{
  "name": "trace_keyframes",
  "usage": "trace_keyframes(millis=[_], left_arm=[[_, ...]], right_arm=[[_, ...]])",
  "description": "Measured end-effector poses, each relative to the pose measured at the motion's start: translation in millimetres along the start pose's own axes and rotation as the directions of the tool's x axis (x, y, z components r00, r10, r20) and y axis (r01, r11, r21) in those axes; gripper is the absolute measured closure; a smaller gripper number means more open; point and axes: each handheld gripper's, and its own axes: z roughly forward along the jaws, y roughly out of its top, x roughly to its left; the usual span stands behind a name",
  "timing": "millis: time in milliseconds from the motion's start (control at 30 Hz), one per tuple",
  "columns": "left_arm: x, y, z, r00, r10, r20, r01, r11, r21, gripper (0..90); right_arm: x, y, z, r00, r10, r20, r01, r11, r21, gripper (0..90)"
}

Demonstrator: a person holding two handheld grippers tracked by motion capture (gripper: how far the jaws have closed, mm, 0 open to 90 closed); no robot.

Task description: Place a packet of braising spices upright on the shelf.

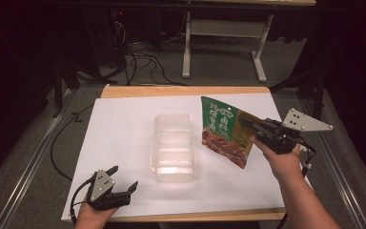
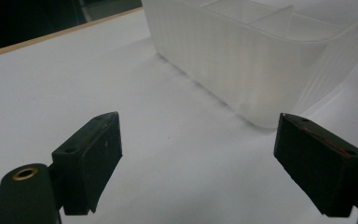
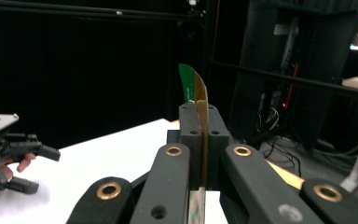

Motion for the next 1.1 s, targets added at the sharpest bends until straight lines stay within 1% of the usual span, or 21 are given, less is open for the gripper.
trace_keyframes(millis=[33,133,167,200,233,300,367,400,433,533,567,667,700,767,900,1033,1100], left_arm=[[-0.1,0.0,0.1,1.0000,-0.001,-0.001,0.001,1.0000,-0.001,15.6],[0.1,0.1,-0.2,1.0000,-0.003,0.000,0.003,1.0000,-0.004,15.6],[0.1,0.1,-0.2,1.0000,-0.003,0.000,0.003,1.0000,-0.004,15.6],[0.3,0.1,-0.3,1.0000,-0.003,0.000,0.003,1.0000,-0.005,15.6],[0.3,0.1,-0.4,1.0000,-0.005,0.000,0.005,1.0000,-0.006,15.6],[0.5,0.0,-0.5,1.0000,-0.008,0.000,0.008,1.0000,-0.007,15.6],[0.6,-0.1,-0.7,1.0000,-0.008,0.000,0.008,0.9999,-0.007,15.6],[0.7,0.0,-0.9,1.0000,-0.007,0.000,0.007,1.0000,-0.006,15.6],[0.6,-0.1,-1.0,1.0000,-0.007,-0.001,0.007,1.0000,-0.007,15.6],[0.6,0.0,-1.4,1.0000,-0.007,0.000,0.007,0.9999,-0.008,15.7],[0.7,0.0,-1.6,1.0000,-0.008,0.001,0.008,0.9999,-0.008,15.6],[0.8,-0.1,-1.8,1.0000,-0.009,0.000,0.009,0.9999,-0.011,15.6],[0.8,-0.1,-1.8,1.0000,-0.009,0.000,0.009,0.9999,-0.011,15.6],[0.9,-0.2,-2.1,1.0000,-0.009,0.002,0.009,0.9999,-0.013,15.6],[1.3,-0.3,-2.6,0.9999,-0.011,0.004,0.011,0.9998,-0.015,15.6],[1.4,-0.2,-3.0,0.9999,-0.014,0.004,0.014,0.9997,-0.019,15.6],[1.4,-0.3,-2.9,0.9999,-0.015,0.005,0.015,0.9997,-0.019,15.6]], right_arm=[[1.2,4.0,6.3,0.9999,-0.006,-0.013,0.006,1.000,-0.006,90.0],[2.5,7.0,15.2,0.9995,-0.014,-0.029,0.014,1.000,-0.012,90.0],[2.5,7.0,15.2,0.9995,-0.014,-0.029,0.014,1.000,-0.012,90.0],[4.1,8.2,21.7,0.9990,-0.017,-0.040,0.016,1.000,-0.011,90.0],[4.1,8.2,21.7,0.9990,-0.017,-0.040,0.016,1.000,-0.011,90.0],[6.1,8.9,31.4,0.9983,-0.018,-0.056,0.017,1.000,-0.016,90.0],[6.9,9.0,34.6,0.9981,-0.018,-0.059,0.017,1.000,-0.016,90.0],[7.4,9.2,37.9,0.9977,-0.021,-0.065,0.020,1.000,-0.018,90.0],[8.3,10.3,45.4,0.9969,-0.028,-0.074,0.026,0.999,-0.021,90.0],[9.5,11.3,50.6,0.9960,-0.030,-0.084,0.028,0.999,-0.024,90.0],[10.6,12.5,57.0,0.9951,-0.038,-0.091,0.036,0.999,-0.031,90.0],[12.5,13.4,65.9,0.9942,-0.044,-0.099,0.041,0.999,-0.031,90.0],[12.5,13.4,65.9,0.9942,-0.044,-0.099,0.041,0.999,-0.031,90.0],[13.9,12.9,74.8,0.9933,-0.050,-0.104,0.047,0.998,-0.033,90.0],[15.3,10.4,85.8,0.9925,-0.043,-0.114,0.040,0.999,-0.035,90.0],[16.7,8.1,96.0,0.9914,-0.053,-0.120,0.049,0.998,-0.035,90.0],[17.5,7.1,101.4,0.9909,-0.050,-0.125,0.046,0.998,-0.034,90.0]])
